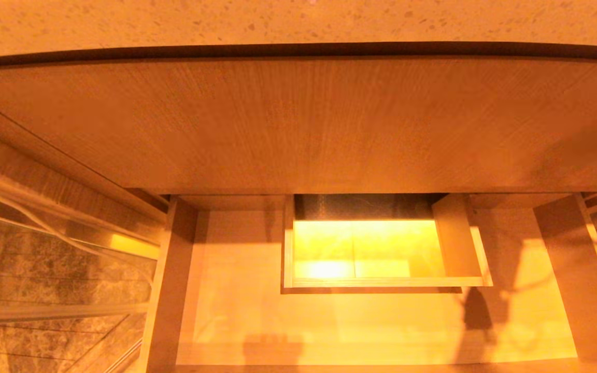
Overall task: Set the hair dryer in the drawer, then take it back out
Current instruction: Place it on the countertop
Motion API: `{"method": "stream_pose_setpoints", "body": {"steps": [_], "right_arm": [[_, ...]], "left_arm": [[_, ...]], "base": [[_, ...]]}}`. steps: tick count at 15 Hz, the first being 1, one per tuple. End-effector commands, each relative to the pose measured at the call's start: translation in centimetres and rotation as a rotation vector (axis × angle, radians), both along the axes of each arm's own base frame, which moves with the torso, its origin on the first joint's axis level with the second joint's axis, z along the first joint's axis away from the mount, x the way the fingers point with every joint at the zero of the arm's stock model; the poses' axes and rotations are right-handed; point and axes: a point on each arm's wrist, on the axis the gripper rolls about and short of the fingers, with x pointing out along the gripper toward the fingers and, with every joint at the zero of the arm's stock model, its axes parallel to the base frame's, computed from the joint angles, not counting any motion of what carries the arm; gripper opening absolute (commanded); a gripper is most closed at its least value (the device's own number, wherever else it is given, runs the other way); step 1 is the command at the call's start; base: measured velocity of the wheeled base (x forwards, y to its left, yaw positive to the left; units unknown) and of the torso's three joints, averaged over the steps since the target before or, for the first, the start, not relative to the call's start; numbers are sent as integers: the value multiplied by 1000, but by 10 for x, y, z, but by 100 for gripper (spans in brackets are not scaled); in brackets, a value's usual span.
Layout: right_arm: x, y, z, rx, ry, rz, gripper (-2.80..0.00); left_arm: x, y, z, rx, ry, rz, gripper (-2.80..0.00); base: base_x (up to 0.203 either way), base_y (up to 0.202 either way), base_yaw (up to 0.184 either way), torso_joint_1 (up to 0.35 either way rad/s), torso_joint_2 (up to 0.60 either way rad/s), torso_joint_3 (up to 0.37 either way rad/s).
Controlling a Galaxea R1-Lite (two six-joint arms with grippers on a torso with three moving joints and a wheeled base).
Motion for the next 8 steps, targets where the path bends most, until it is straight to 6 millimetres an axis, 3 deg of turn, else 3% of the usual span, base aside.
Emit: {"method": "stream_pose_setpoints", "body": {"steps": [1, 8], "right_arm": [[17, -13, -7, 25, 41, 4, -280], [26, -17, -15, 80, 91, 14, -280]], "left_arm": [[0, 0, 0, 1, 1, 0, -280], [0, 0, 0, 0, 1, 0, -280]], "base": [[0, 0, 0, 0, 0, 0], [0, 0, 0, 0, 0, 0]]}}
